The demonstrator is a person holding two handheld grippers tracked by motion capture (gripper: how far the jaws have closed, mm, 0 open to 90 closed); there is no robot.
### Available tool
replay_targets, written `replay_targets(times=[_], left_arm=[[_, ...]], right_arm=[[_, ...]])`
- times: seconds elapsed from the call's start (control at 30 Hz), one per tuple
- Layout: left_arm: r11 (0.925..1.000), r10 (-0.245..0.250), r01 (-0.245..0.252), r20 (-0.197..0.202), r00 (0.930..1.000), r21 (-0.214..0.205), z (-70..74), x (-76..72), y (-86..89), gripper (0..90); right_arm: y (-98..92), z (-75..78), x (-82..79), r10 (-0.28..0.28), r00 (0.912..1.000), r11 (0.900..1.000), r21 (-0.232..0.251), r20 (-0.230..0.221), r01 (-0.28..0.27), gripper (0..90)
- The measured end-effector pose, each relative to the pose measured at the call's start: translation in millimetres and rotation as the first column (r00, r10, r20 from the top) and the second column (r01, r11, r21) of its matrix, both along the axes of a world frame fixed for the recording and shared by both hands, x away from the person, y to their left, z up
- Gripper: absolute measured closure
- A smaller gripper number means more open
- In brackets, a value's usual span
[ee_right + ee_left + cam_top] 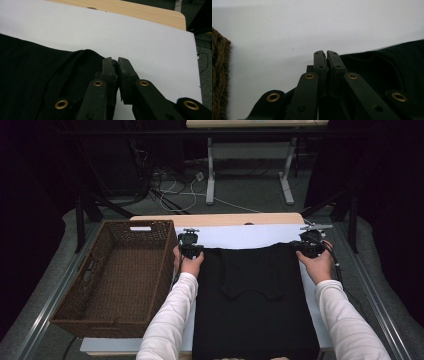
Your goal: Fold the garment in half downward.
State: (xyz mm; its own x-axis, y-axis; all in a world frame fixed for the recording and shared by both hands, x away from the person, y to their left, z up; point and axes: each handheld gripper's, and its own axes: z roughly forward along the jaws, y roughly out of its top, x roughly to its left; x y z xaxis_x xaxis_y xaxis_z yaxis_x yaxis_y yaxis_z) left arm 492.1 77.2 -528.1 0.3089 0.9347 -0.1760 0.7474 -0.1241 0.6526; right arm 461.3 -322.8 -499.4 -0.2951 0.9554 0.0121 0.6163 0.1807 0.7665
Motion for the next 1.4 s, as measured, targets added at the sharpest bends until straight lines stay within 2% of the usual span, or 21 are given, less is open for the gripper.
replay_targets(times=[0.2,0.3,0.4,0.63,0.73,0.87,1.0,1.1,1.23,1.33,1.4], left_arm=[[0.9999,0.013,-0.013,-0.005,0.9999,-0.002,-1.2,-1.5,-0.6,84.4],[0.9998,0.019,-0.019,0.000,0.9998,-0.003,-0.2,-3.6,-1.5,79.1],[0.9998,0.011,-0.011,0.004,0.9999,-0.018,1.8,-6.2,-2.2,70.4],[0.9993,-0.012,0.013,0.010,0.9999,-0.035,7.1,-15.1,-7.4,53.1],[0.9987,-0.025,0.025,0.016,0.9996,-0.044,10.6,-21.0,-10.5,46.8],[0.9960,-0.065,0.066,0.018,0.9977,-0.059,16.4,-29.8,-13.0,42.3],[0.9876,-0.106,0.110,0.040,0.9935,-0.111,22.4,-39.8,-15.9,41.6],[0.9792,-0.137,0.145,0.064,0.9884,-0.142,27.1,-47.2,-17.7,41.7],[0.9720,-0.172,0.182,0.078,0.9819,-0.148,31.5,-57.1,-19.9,37.8],[0.9676,-0.191,0.205,0.102,0.9763,-0.148,33.8,-64.6,-20.9,30.8],[0.9643,-0.212,0.226,0.110,0.9711,-0.138,35.8,-70.2,-21.7,27.9]], right_arm=[[-1.4,-7.3,-0.3,-0.015,0.9997,0.9999,0.006,-0.020,0.015,82.6],[-2.4,-8.4,-2.1,-0.013,0.9997,0.9998,0.012,-0.019,0.013,78.3],[-2.0,-7.0,-5.5,0.001,0.9997,0.9990,0.045,-0.026,0.001,71.4],[7.6,3.2,-19.9,0.028,0.9995,0.9963,0.080,0.016,-0.030,51.9],[13.6,6.2,-26.7,0.040,0.9988,0.9955,0.085,0.026,-0.042,47.0],[20.6,10.2,-37.2,0.049,0.9978,0.9951,0.083,0.044,-0.052,41.6],[27.1,13.8,-47.5,0.052,0.9972,0.9937,0.096,0.054,-0.057,35.4],[31.0,16.8,-56.6,0.062,0.9954,0.9921,0.105,0.073,-0.069,34.5],[36.4,17.5,-67.0,0.078,0.9954,0.9863,0.141,0.056,-0.086,28.8],[40.2,18.3,-74.8,0.090,0.9946,0.9853,0.141,0.052,-0.096,26.0],[43.5,18.2,-79.8,0.093,0.9933,0.9850,0.139,0.069,-0.102,23.4]])
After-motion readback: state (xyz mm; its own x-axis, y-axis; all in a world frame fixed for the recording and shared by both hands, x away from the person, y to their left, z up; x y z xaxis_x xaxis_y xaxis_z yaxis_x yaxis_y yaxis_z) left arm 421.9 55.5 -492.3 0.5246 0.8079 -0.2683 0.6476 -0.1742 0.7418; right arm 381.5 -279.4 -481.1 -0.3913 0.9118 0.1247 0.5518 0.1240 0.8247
